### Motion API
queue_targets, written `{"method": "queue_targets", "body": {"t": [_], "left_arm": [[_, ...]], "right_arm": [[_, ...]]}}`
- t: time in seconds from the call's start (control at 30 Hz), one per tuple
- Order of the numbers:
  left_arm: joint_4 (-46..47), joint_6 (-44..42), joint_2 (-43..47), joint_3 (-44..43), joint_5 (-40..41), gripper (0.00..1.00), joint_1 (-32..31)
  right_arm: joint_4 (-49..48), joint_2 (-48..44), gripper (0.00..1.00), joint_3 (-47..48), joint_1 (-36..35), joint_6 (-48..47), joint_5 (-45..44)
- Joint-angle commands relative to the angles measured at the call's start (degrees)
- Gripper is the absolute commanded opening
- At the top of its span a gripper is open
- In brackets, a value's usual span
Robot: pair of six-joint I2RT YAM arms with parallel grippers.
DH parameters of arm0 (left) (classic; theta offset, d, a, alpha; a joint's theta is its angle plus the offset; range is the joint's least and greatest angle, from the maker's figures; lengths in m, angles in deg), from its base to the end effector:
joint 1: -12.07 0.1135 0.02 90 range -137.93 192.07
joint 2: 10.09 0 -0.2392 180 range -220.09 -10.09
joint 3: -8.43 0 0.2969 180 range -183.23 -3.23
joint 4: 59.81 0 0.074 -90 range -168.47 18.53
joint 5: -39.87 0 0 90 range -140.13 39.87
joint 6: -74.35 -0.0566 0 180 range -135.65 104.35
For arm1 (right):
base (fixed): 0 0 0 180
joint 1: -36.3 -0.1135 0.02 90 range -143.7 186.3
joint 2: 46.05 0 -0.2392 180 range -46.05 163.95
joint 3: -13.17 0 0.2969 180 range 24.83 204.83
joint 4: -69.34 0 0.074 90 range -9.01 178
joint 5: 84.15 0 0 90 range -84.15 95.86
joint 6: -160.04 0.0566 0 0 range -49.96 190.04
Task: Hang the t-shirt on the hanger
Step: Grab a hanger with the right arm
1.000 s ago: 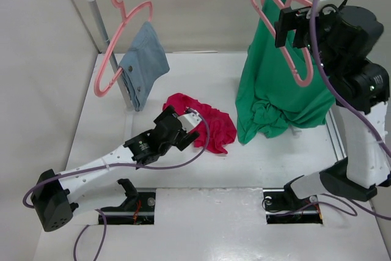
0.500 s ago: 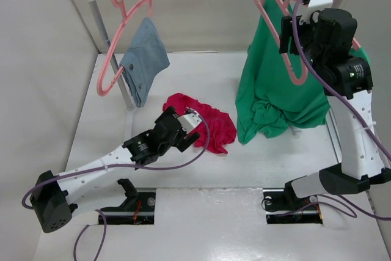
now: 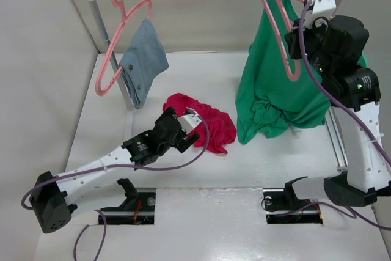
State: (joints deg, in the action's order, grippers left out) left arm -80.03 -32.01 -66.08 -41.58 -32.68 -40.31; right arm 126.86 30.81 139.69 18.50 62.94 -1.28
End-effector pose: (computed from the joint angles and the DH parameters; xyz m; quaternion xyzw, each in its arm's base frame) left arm 0.1943 -0.2244 0.2243 0.4076 0.7379 -0.0390 0.5365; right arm 0.2752 0.0810 0.5549 -0.1223 0.7436 0.0145 0.6572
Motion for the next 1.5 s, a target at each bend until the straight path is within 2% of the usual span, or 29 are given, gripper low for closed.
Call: {"method": "queue_targets", "body": {"t": [0.0,0.1,0.17,0.23,0.27,0.3,0.37,0.4,0.43,0.5,0.57,0.6,0.77,0.87,1.0,1.1,1.3,1.47], "left_arm": [[0.82,1.76,1.49,-1.82,-0.40,1.00,0.17],[1.35,4.57,0.97,-1.82,-0.40,0.94,0.70],[1.35,8.16,0.44,-2.43,-3.29,0.75,1.48],[1.35,11.51,-1.75,-3.48,-6.54,0.52,4.11],[1.35,13.18,-2.63,-4.10,-7.34,0.32,5.00],[1.35,15.11,-4.64,-5.50,-8.04,0.27,5.62],[1.96,15.66,-6.67,-6.91,-8.05,0.27,6.67],[1.97,16.35,-7.72,-8.05,-8.05,0.30,6.68],[1.97,17.06,-9.74,-8.67,-6.74,0.35,6.68],[2.58,17.59,-11.68,-9.90,-5.15,0.52,7.81],[2.58,18.11,-15.19,-12.62,-5.15,0.66,9.65],[1.62,18.12,-16.60,-13.85,-5.15,0.68,10.27],[-5.67,18.21,-27.92,-25.89,-5.68,0.68,11.34],[-6.91,18.21,-32.15,-29.31,-1.56,0.68,11.34],[-6.91,19.42,-39.79,-31.95,3.89,0.57,12.91],[-6.91,20.67,-42.09,-33.80,6.18,0.49,15.72],[-1.20,18.74,-45.61,-34.86,8.21,0.49,17.66],[-1.20,19.44,-50.35,-38.99,6.11,0.53,18.89]], "right_arm": [[-6.49,-2.24,0.00,0.18,0.14,-1.52,4.58],[-7.02,-2.24,0.00,0.18,0.14,-3.97,7.92],[-7.63,-2.24,0.00,0.18,0.14,-5.21,12.83],[-7.63,-2.77,0.00,0.18,-0.56,-7.84,16.35],[-7.63,-2.77,0.00,-0.43,-1.44,-8.89,18.37],[-5.98,-2.77,0.00,-1.57,-3.53,-10.82,19.08],[-3.95,-3.29,0.00,-3.41,-5.74,-12.59,20.05],[-3.25,-3.30,0.00,-4.82,-7.75,-13.12,20.58],[-3.24,-4.86,0.00,-8.92,-8.47,-13.12,20.58],[-5.51,-7.32,0.00,-14.64,-9.09,-13.12,22.16],[-10.52,-11.81,0.00,-23.44,-9.71,-10.33,22.17],[-11.75,-13.13,0.00,-25.90,-9.71,-9.61,22.17],[-12.47,-18.23,0.00,-35.13,-9.71,-7.59,19.63],[-11.85,-19.12,0.00,-40.05,-8.57,-7.06,18.91],[-11.85,-21.22,0.00,-43.67,-7.34,-6.44,19.44],[-12.38,-21.75,0.00,-44.47,-6.81,-5.92,20.67],[-12.38,-21.23,0.00,-44.47,-6.28,-5.92,22.34],[-12.91,-21.23,0.00,-46.22,-5.75,-5.92,22.96]]}}
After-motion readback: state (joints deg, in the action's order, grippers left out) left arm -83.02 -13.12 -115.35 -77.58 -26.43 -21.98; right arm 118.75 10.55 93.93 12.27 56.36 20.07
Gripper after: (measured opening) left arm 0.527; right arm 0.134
